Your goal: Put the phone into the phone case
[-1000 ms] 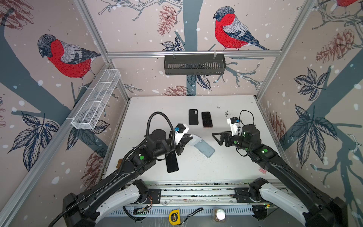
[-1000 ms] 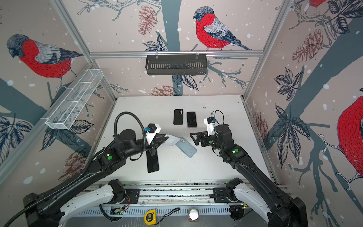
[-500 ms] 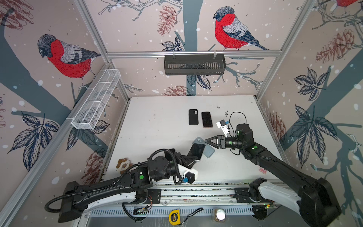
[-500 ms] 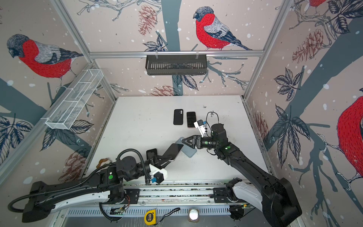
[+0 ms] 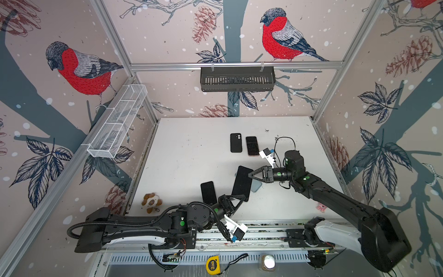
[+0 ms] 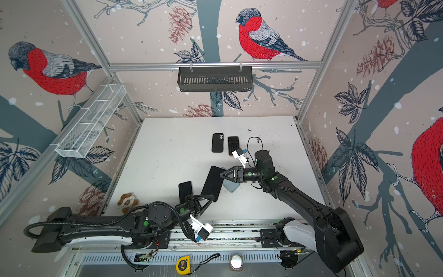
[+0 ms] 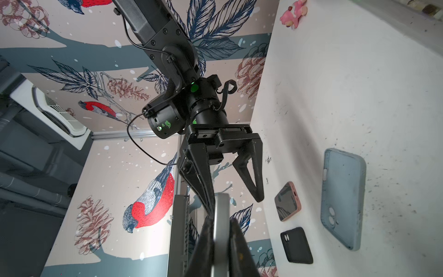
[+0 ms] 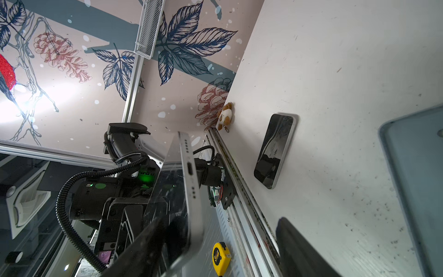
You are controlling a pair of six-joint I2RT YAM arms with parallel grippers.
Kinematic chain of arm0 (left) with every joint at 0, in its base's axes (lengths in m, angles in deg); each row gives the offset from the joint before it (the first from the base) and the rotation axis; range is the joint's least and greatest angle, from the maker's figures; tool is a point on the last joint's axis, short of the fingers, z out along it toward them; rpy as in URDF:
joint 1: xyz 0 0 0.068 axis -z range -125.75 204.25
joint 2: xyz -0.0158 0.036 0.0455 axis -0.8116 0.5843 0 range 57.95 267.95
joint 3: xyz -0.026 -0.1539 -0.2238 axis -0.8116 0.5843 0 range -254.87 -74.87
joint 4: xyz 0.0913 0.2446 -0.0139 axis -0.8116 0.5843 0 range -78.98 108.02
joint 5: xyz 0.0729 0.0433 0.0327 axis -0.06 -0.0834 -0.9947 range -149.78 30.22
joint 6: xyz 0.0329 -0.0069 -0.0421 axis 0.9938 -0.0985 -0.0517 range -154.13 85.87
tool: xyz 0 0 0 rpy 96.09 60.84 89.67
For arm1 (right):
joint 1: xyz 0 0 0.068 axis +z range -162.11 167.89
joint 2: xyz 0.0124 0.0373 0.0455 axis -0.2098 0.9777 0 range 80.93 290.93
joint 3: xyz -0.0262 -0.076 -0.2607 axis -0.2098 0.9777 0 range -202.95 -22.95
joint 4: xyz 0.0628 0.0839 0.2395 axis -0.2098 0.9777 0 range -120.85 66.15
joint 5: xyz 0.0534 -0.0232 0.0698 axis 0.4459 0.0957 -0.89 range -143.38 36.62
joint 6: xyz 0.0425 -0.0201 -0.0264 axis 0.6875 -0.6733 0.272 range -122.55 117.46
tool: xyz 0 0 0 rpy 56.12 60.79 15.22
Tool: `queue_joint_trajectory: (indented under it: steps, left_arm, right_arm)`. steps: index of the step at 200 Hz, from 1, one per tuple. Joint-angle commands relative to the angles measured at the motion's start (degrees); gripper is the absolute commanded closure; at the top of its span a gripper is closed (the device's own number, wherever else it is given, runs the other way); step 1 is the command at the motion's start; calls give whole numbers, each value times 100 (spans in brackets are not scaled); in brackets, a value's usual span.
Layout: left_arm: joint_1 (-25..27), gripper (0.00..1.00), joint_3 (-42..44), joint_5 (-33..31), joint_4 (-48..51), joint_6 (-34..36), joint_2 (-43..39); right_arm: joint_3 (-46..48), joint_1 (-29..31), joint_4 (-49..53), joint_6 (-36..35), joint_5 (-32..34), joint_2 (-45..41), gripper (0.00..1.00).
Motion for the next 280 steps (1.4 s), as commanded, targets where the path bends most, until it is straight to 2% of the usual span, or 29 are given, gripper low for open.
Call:
queue_joint_trajectory:
  steps: [1,21,40,80,133,139,150,156,186,195,213,233,244,255,263,271,275,280]
  left_arm:
    - [5,100,-17,48,-681,221,-30]
    - [15,100,-20,144,-627,140,-39]
    - [26,100,-29,141,-707,137,54]
    - [36,100,-99,236,-724,129,298]
    - [39,100,-129,252,-589,-6,272]
    - [44,94,-126,275,-574,-48,257]
    - [37,74,-97,324,-592,-123,228]
    - [44,67,-66,364,-618,-154,203]
    - [54,57,-139,474,-172,-715,114]
    - [57,55,-171,556,-90,-1193,104]
    - [53,42,-198,606,-354,-2795,171]
    - [45,30,-625,450,184,-4464,351]
    - [-10,11,-1014,-12,465,-5833,539]
    - [-307,6,-1629,-282,1273,-7256,822]
    - [-821,6,-2095,9,1951,-8371,1039]
    - [-1479,12,-2493,675,2520,-9525,1247]
    - [-1790,4,-2621,1088,2705,-9934,1338]
    - [-2162,3,-2735,1719,2824,-10284,1433]
  right_arm:
    - [-58,32,-397,142,-315,18,27]
    - [-33,43,-792,445,-417,22,30]
    - [-21,63,-1043,654,-445,54,41]
    - [-48,188,-1529,991,-533,95,47]
    - [-39,216,-1606,1063,-522,80,73]
    - [-38,213,-1611,1070,-516,84,77]
    - [-45,213,-1606,1064,-495,86,82]
    - [-45,209,-1601,1069,-487,86,84]
    - [-97,102,-1614,1083,-422,6,91]
    - [-123,-19,-1585,1089,-390,-67,94]
    - [-192,-423,-1366,1025,-284,-267,96]
    - [-445,-933,-365,402,93,-568,97]
    - [-647,-1153,333,-82,507,-760,98]
    - [-804,-1302,912,-474,877,-933,98]
    - [-868,-1381,1093,-634,1061,-1052,98]
    - [-905,-1434,1167,-729,1168,-1168,98]
    - [-918,-1468,1203,-760,1217,-1231,98]
    - [-922,-1477,1221,-788,1295,-1291,97]
